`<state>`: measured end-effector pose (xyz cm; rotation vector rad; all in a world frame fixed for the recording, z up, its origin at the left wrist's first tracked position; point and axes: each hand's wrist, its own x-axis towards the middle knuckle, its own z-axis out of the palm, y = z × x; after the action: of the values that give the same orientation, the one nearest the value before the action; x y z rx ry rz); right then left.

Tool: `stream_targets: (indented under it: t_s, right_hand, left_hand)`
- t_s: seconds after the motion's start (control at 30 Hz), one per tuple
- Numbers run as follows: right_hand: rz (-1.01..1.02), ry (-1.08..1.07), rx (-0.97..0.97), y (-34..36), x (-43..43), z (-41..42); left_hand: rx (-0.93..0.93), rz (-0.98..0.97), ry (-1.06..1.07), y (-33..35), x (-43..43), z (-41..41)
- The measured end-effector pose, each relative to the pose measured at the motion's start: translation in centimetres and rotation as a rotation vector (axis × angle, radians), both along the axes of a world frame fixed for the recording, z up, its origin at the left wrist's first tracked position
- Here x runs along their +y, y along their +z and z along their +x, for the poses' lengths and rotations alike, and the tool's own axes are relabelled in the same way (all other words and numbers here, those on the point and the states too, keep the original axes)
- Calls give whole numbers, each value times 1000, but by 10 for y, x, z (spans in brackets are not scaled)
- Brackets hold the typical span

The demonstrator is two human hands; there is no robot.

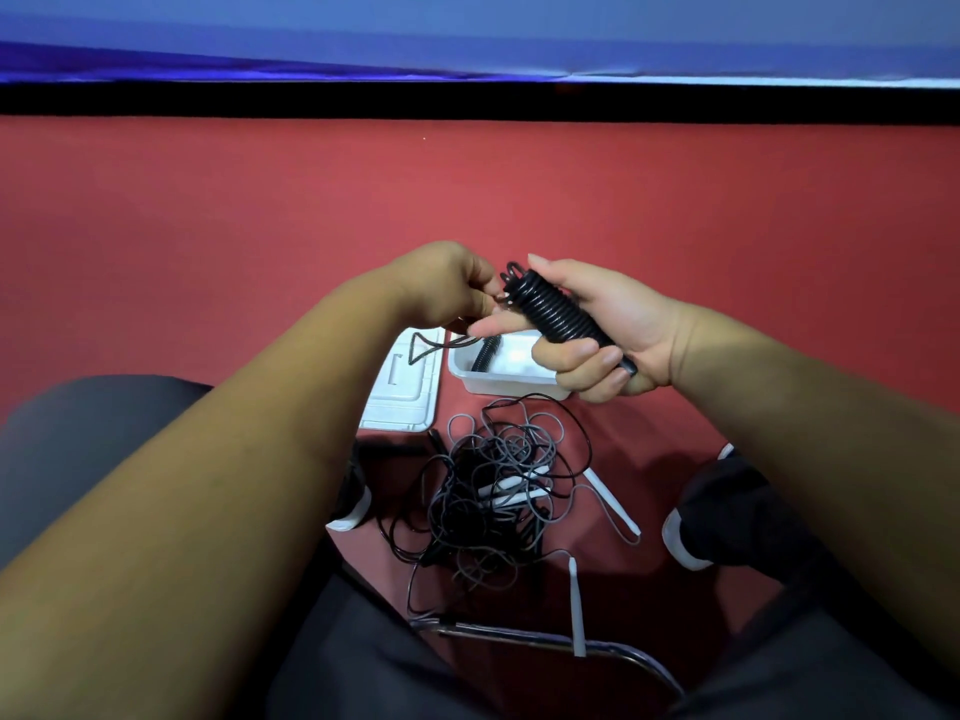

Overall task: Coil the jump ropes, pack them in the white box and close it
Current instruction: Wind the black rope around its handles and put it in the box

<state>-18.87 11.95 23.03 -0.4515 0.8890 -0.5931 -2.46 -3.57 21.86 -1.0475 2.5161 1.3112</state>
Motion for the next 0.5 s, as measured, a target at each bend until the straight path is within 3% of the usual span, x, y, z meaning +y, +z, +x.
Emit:
stream_targets:
  t_s: [0.23, 0.33, 0.5]
  right_hand:
    - [6, 146, 93, -6, 5, 9]
    - [-16, 204, 219, -6, 7, 15]
    - [-39, 187, 324, -22, 3, 13]
  left_hand:
    - [128, 135, 77, 7, 5, -3]
    - [228, 178, 93, 11, 6, -5]
    - [289, 149, 83, 11, 3, -10]
